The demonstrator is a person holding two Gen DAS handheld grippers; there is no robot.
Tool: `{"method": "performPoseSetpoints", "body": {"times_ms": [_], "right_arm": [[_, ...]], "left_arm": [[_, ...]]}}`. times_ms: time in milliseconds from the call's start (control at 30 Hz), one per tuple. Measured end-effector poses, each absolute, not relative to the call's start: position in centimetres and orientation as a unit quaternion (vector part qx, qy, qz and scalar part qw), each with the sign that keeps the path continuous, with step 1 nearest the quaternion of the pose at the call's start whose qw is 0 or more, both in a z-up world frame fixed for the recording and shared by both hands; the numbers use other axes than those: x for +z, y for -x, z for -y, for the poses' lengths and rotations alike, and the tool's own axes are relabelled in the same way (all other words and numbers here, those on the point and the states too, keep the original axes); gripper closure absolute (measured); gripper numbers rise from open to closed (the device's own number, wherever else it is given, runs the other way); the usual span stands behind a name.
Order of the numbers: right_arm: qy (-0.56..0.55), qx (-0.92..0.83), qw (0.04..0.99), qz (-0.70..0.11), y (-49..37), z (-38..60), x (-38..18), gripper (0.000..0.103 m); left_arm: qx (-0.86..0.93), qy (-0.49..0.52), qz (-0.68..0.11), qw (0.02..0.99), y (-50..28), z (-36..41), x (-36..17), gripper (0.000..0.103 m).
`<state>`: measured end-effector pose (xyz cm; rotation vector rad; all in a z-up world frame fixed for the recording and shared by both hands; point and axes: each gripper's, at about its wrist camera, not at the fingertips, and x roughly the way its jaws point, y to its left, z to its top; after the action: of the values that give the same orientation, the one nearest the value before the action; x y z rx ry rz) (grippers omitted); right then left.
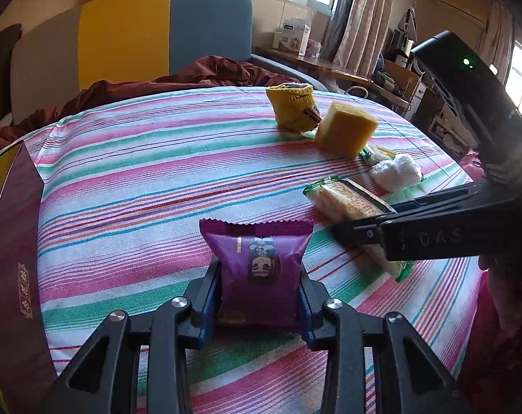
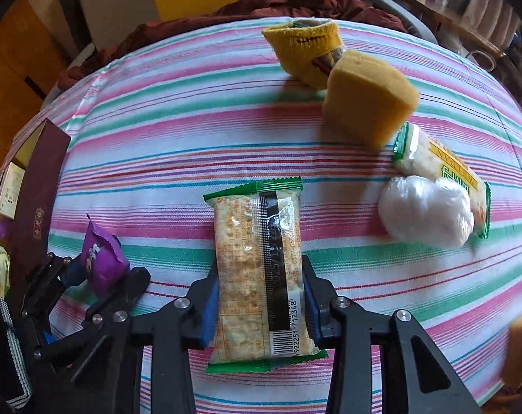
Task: Organize objects
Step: 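Grasp the green-edged cracker packet with the right tool while left tool holds purple packet, then carry the purple packet into the gold tray and open the left tool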
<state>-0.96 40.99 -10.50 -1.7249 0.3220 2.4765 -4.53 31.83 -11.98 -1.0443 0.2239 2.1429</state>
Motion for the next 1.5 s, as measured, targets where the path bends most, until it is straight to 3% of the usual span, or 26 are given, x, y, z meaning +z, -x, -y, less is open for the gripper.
{"method": "performPoseSetpoints", "body": {"times_ms": [100,667,1133,1500], "right_arm": [[0.558,0.823,0.051,-0.090,0.9,-40.5,-10.6,0.058],[0.546,0.836,0.048,-0.037,0.7,-39.8,-10.1,0.060],[0.530,0.846,0.051,-0.016,-0.1,-40.6,-9.9,0.059],[0.523,0.851,0.056,0.003,1.0,-38.8,-10.6,0.060]], "left_arm": [[0.836,0.404,-0.097,0.359,4.3,-32.1,-11.9,0.066],[0.851,0.401,-0.124,0.316,2.7,-30.3,-11.2,0.067],[0.886,0.343,-0.082,0.300,0.8,-24.6,-3.6,0.067],[0.899,0.351,-0.038,0.260,1.7,-18.4,-2.1,0.067]]}}
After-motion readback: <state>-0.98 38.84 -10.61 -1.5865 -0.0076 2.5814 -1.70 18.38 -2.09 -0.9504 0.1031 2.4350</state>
